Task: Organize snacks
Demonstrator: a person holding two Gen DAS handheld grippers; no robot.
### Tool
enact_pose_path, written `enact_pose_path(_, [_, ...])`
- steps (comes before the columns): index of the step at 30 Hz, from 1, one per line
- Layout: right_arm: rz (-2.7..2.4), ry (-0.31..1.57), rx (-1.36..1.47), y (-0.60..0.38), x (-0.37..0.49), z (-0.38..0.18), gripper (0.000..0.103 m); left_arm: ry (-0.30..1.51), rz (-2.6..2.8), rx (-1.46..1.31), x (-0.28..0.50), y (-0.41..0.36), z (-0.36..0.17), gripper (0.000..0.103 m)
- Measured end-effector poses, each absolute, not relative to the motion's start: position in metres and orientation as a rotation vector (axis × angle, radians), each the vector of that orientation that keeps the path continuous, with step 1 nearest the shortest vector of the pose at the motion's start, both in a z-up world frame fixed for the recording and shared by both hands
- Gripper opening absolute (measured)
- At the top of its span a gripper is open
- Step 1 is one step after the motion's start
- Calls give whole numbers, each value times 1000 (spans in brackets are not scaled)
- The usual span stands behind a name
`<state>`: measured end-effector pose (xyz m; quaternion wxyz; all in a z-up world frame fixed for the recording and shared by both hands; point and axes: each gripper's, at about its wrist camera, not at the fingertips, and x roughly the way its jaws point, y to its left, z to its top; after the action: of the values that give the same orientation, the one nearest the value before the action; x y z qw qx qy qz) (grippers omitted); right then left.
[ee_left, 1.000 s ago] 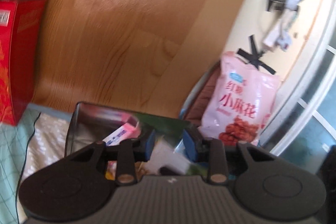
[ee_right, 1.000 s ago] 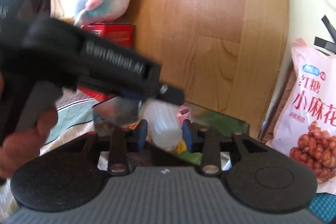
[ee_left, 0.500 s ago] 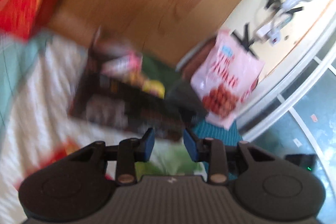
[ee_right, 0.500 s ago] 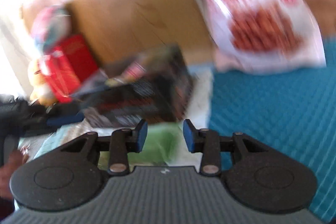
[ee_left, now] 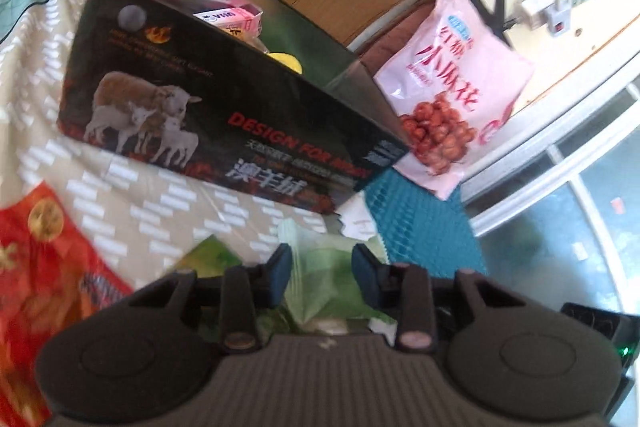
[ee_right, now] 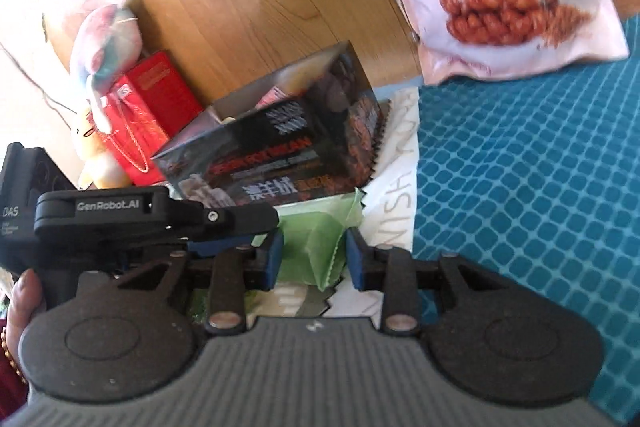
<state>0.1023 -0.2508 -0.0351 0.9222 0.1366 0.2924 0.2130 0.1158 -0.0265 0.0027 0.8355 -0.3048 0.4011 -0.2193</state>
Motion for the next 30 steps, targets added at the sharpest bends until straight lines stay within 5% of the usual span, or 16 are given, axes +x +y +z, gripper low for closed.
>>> enact_pose_path(13, [518, 303, 156, -194, 96, 30, 24, 575, -413, -649, 103, 22, 83, 35])
enact_pose_path(25, [507, 332, 144, -157, 173, 18, 24, 552, -297, -679, 165, 52, 83, 35])
enact_pose_path(30, [442, 337, 81, -150, 182, 8, 32, 591, -290, -696, 176, 50, 67, 34])
